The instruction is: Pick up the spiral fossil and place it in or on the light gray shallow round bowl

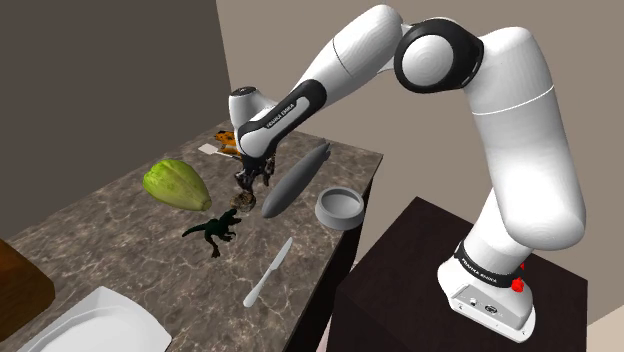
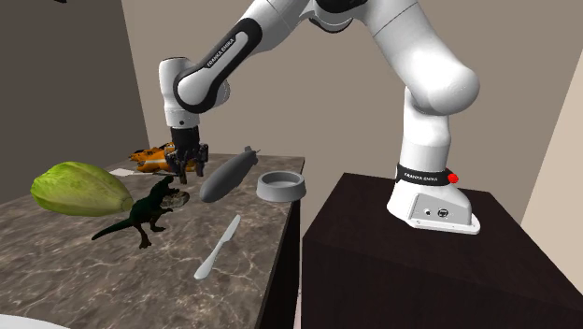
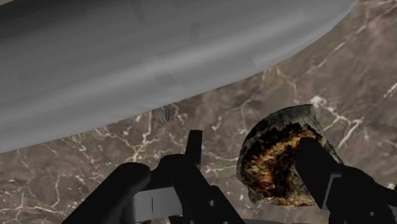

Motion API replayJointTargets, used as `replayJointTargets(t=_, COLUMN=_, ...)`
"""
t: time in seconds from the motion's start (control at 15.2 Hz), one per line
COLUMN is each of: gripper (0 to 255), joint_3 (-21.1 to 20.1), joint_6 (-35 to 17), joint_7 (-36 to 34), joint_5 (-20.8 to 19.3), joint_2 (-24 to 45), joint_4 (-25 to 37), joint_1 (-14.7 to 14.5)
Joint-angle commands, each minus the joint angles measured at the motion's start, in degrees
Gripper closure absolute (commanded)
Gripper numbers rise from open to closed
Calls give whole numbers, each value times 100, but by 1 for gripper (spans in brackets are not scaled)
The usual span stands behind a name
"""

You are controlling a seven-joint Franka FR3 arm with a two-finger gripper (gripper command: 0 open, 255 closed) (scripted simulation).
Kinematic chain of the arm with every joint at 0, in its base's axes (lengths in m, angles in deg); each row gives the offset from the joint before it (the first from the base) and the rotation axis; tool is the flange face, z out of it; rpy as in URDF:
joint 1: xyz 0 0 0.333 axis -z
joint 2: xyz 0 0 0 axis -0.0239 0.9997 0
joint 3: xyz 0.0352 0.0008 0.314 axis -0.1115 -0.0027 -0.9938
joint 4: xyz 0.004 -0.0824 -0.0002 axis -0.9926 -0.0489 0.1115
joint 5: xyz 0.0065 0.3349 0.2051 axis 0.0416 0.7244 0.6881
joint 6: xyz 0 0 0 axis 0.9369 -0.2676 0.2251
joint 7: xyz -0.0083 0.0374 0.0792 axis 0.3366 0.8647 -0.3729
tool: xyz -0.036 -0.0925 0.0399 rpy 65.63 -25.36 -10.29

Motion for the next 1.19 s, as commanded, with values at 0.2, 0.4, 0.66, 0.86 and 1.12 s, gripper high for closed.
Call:
replayJointTargets(t=0.2, gripper=255, joint_3=0, joint_6=0, joint_7=0, joint_5=0, joint_2=0, joint_4=0, joint_1=0)
replayJointTargets(t=0.4, gripper=255, joint_3=0, joint_6=0, joint_7=0, joint_5=0, joint_2=0, joint_4=0, joint_1=0)
replayJointTargets(t=0.66, gripper=0, joint_3=-93, joint_6=238, joint_7=237, joint_5=38, joint_2=263, joint_4=371, joint_1=13)
replayJointTargets(t=0.86, gripper=0, joint_3=-302, joint_6=862, joint_7=775, joint_5=89, joint_2=933, joint_4=1333, joint_1=-5)
replayJointTargets(t=1.12, gripper=0, joint_3=-278, joint_6=663, joint_7=760, joint_5=62, joint_2=1114, joint_4=1314, joint_1=-21)
